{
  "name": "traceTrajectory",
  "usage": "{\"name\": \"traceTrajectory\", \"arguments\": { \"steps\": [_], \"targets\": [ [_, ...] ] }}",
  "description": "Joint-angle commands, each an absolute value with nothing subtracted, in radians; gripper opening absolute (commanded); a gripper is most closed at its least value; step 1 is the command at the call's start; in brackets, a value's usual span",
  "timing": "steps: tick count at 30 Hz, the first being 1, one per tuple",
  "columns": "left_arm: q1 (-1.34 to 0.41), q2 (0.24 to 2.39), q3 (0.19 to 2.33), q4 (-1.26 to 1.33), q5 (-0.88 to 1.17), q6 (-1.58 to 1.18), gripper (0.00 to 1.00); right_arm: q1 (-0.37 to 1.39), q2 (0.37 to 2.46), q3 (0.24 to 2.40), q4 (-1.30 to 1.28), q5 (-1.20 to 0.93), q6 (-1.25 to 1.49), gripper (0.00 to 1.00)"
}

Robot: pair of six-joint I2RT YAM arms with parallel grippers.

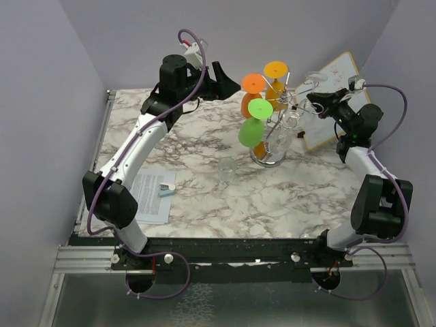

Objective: Place the wine glass upside down on the wine glass rack

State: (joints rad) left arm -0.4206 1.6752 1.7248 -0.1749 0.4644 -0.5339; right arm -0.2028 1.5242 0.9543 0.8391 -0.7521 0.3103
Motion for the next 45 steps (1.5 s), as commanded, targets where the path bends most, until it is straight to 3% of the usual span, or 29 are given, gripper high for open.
{"name": "traceTrajectory", "arguments": {
  "steps": [1, 9, 16, 24, 33, 45],
  "targets": [
    [-0.417, 1.634, 1.709, -0.154, 0.477, -0.547, 0.79, -0.203, 1.527, 0.990, 0.798, -0.764, 0.271, 0.07],
    [-0.417, 1.629, 1.693, -0.148, 0.480, -0.561, 0.79, -0.195, 1.579, 1.046, 0.680, -0.843, 0.245, 0.19],
    [-0.417, 1.616, 1.678, -0.147, 0.480, -0.557, 0.79, -0.193, 1.586, 1.046, 0.659, -0.835, 0.306, 0.41],
    [-0.417, 1.594, 1.657, -0.165, 0.476, -0.544, 0.79, -0.194, 1.513, 1.020, 0.597, -0.789, 0.301, 0.58],
    [-0.417, 1.521, 1.613, -0.251, 0.420, -0.475, 0.80, -0.195, 1.293, 0.885, 0.451, -0.656, 0.282, 0.66],
    [-0.423, 1.388, 1.441, -0.311, 0.344, -0.483, 0.90, -0.194, 0.930, 0.729, 0.144, -0.463, 0.282, 0.68]
  ]
}}
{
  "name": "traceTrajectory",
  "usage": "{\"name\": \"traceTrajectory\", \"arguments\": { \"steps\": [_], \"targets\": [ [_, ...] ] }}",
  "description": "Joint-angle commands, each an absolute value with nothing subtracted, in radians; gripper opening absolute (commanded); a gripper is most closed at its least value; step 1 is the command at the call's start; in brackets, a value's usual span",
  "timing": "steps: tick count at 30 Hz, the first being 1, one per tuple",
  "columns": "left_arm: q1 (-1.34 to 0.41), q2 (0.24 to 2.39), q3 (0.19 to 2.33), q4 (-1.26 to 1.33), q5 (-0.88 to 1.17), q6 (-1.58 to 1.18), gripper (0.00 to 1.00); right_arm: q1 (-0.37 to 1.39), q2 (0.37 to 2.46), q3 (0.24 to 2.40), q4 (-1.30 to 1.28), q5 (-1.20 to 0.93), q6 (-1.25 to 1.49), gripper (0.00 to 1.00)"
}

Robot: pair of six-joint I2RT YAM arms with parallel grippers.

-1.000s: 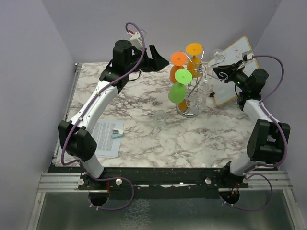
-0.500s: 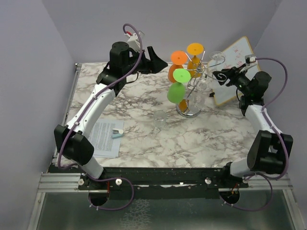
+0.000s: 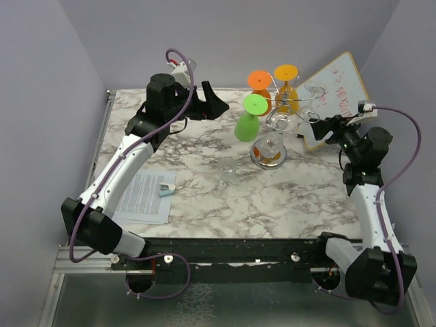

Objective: Place the wine glass upside down on the wine glass rack

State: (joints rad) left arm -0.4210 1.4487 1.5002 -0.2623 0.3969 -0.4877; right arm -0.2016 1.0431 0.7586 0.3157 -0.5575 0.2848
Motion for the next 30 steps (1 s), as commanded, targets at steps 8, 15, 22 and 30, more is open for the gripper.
{"name": "traceTrajectory", "arguments": {
  "steps": [8, 15, 22, 30],
  "targets": [
    [-0.423, 1.317, 1.355, -0.436, 0.321, -0.463, 0.91, -0.193, 0.594, 0.680, -0.294, -0.202, 0.517, 0.70],
    [-0.451, 1.306, 1.302, -0.492, 0.385, -0.464, 0.74, -0.193, 0.412, 0.684, -0.611, -0.132, 0.714, 0.66],
    [-0.607, 1.368, 1.293, -0.569, 0.274, -0.393, 0.66, -0.193, 0.430, 0.687, -0.714, -0.181, 0.744, 0.61],
    [-0.799, 1.514, 1.272, -0.514, 0.084, -0.311, 0.55, -0.194, 0.493, 0.711, -0.773, -0.199, 0.762, 0.60]
  ]
}}
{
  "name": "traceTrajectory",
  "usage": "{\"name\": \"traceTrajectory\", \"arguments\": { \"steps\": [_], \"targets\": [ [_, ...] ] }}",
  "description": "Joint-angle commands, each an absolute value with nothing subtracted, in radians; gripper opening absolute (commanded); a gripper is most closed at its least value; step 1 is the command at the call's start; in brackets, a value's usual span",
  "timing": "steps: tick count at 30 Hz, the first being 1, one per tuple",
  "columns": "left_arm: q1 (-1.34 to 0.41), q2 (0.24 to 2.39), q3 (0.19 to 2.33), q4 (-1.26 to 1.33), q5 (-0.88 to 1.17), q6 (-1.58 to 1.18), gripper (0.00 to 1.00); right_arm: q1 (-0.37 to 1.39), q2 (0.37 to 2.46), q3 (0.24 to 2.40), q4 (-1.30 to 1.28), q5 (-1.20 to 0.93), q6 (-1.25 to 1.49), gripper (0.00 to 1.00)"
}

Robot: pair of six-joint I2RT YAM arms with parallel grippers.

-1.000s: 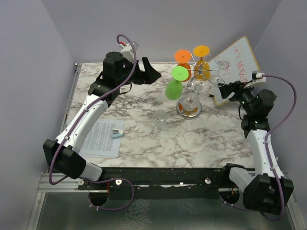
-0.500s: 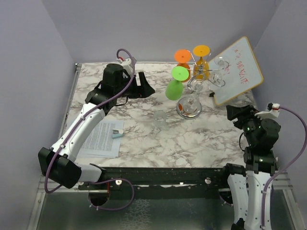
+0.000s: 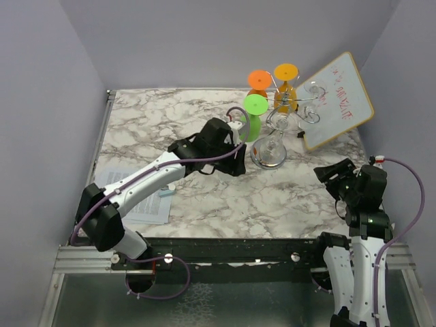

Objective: Place the wine glass upside down on the wine glass rack

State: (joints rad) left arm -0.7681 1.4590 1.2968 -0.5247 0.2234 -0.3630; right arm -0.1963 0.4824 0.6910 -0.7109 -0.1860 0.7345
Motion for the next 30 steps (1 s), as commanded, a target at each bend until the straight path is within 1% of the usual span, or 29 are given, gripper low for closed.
{"name": "traceTrajectory", "arguments": {
  "steps": [1, 3, 8, 18, 20, 24, 27, 29, 30],
  "targets": [
    [-0.802, 1.525, 1.270, -0.505, 0.075, -0.310, 0.55, -0.195, 0.493, 0.705, -0.771, -0.200, 0.768, 0.60],
    [-0.802, 1.538, 1.253, -0.478, 0.063, -0.313, 0.54, -0.193, 0.487, 0.696, -0.768, -0.207, 0.773, 0.60],
    [-0.802, 1.566, 1.201, -0.412, 0.107, -0.316, 0.54, -0.194, 0.486, 0.684, -0.773, -0.203, 0.775, 0.60],
    [-0.804, 1.599, 1.133, -0.314, 0.070, -0.303, 0.45, -0.194, 0.511, 0.676, -0.763, -0.219, 0.777, 0.60],
    [-0.804, 1.598, 1.118, -0.294, 0.069, -0.302, 0.42, -0.195, 0.514, 0.678, -0.763, -0.225, 0.786, 0.60],
    [-0.804, 1.583, 1.086, -0.267, 0.068, -0.304, 0.29, -0.193, 0.522, 0.677, -0.783, -0.249, 0.825, 0.60],
    [-0.804, 1.546, 1.053, -0.246, 0.073, -0.300, 0.16, -0.193, 0.526, 0.678, -0.830, -0.269, 0.860, 0.60],
    [-0.807, 1.517, 1.030, -0.233, 0.074, -0.307, 0.04, -0.193, 0.523, 0.682, -0.860, -0.291, 0.875, 0.60],
    [-0.810, 1.503, 1.018, -0.228, 0.075, -0.313, 0.00, -0.193, 0.515, 0.684, -0.873, -0.301, 0.888, 0.61]
  ]
}}
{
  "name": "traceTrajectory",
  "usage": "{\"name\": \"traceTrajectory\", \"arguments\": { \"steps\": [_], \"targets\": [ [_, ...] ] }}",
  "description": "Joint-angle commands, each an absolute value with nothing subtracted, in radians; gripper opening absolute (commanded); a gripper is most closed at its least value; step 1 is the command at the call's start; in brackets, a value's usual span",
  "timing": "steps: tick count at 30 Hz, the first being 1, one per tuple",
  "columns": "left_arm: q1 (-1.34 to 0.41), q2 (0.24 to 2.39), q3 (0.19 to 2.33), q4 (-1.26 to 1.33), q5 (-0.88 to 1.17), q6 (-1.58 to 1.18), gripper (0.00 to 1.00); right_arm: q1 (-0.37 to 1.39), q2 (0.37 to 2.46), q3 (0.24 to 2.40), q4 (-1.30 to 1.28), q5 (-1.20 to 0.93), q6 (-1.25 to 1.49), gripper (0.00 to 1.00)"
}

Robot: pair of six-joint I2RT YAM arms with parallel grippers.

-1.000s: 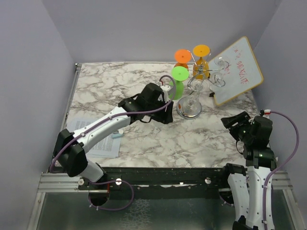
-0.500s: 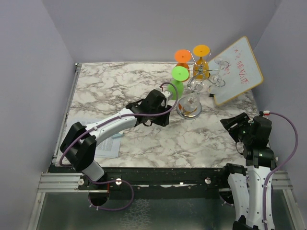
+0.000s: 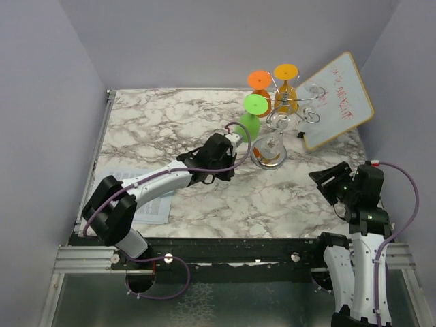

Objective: Place the wine glass upside down on the wine glass rack

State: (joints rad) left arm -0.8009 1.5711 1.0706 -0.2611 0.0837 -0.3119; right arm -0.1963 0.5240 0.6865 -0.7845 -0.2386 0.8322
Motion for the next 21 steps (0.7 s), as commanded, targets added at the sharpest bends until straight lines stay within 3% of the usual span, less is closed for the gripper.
{"name": "traceTrajectory", "arguments": {
  "steps": [1, 11, 21],
  "targets": [
    [-0.813, 1.487, 1.007, -0.223, 0.076, -0.322, 0.00, -0.194, 0.504, 0.685, -0.887, -0.310, 0.905, 0.61],
    [-0.935, 1.325, 0.907, -0.121, 0.008, -0.434, 0.00, -0.194, 0.439, 0.666, -1.005, -0.439, 1.108, 0.64],
    [-1.127, 1.281, 0.845, 0.095, -0.125, -0.459, 0.00, -0.193, 0.411, 0.654, -1.032, -0.556, 1.229, 0.81]
  ]
}}
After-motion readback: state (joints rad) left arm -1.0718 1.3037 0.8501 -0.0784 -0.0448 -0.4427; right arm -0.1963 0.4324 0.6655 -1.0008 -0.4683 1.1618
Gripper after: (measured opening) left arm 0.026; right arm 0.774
